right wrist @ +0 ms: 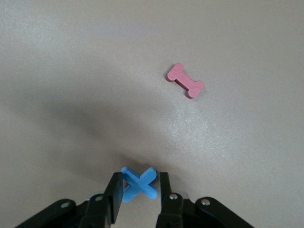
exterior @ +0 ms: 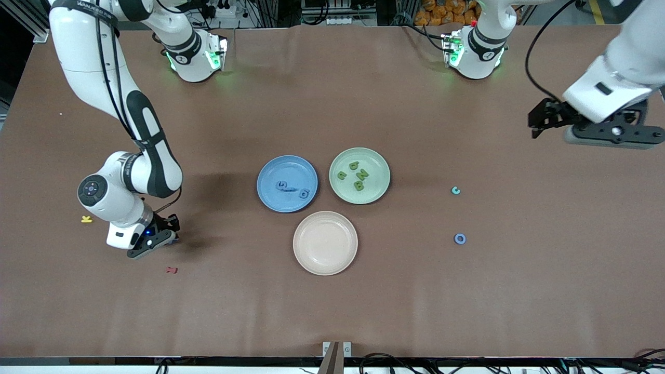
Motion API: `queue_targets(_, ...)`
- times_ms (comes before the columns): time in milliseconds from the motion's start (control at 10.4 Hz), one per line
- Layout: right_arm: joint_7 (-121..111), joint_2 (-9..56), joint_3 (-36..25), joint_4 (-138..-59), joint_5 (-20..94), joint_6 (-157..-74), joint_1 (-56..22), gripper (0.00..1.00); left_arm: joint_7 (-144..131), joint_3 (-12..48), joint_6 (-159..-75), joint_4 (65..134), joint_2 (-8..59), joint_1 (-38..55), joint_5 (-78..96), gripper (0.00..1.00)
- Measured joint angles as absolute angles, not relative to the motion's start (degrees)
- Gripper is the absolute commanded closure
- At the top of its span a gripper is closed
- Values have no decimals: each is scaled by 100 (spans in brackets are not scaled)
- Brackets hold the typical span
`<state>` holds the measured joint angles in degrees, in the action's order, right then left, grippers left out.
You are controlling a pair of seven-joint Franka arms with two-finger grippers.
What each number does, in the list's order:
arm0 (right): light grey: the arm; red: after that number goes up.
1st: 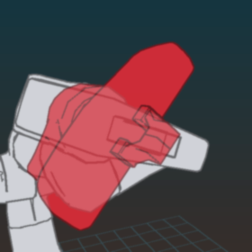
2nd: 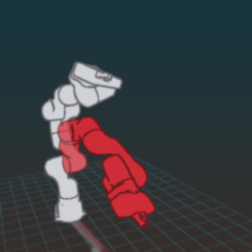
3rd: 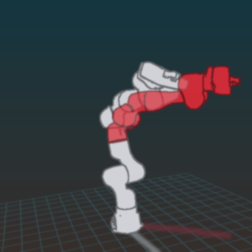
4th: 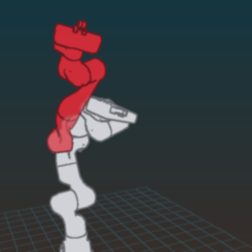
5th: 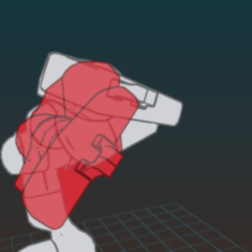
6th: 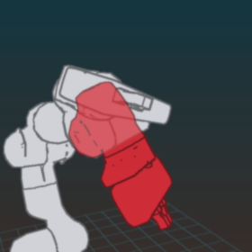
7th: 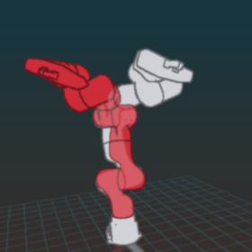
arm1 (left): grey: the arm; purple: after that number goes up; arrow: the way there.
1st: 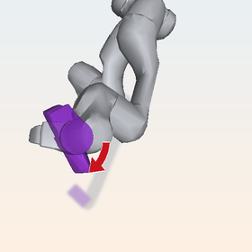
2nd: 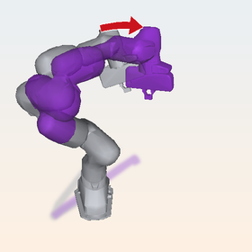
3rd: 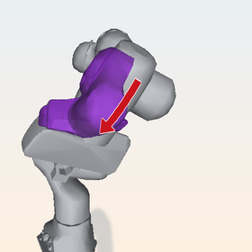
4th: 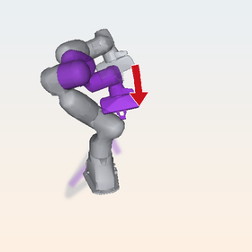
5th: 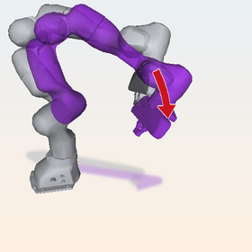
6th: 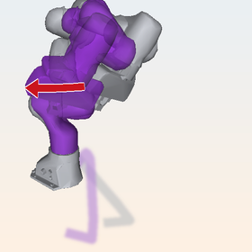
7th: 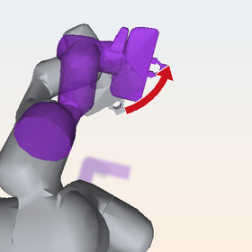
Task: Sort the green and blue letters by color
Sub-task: 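Return the left gripper to rest while the right gripper grasps the x, then lift the blue x with the right gripper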
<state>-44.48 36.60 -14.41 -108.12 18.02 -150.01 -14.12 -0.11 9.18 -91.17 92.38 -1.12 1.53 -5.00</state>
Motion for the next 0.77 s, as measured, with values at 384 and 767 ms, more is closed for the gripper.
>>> queue_targets(384, -4439, 3635, -1445, -10880, 1802, -15031, -1379, 59, 365, 446, -9009, 9244, -176, 139, -312, 0)
queue_targets(767, -4431, 3636, -1368, -10918, 1857, -15030, -1379, 59, 334, 451, -8902, 9244, -299, -69, -216, 0)
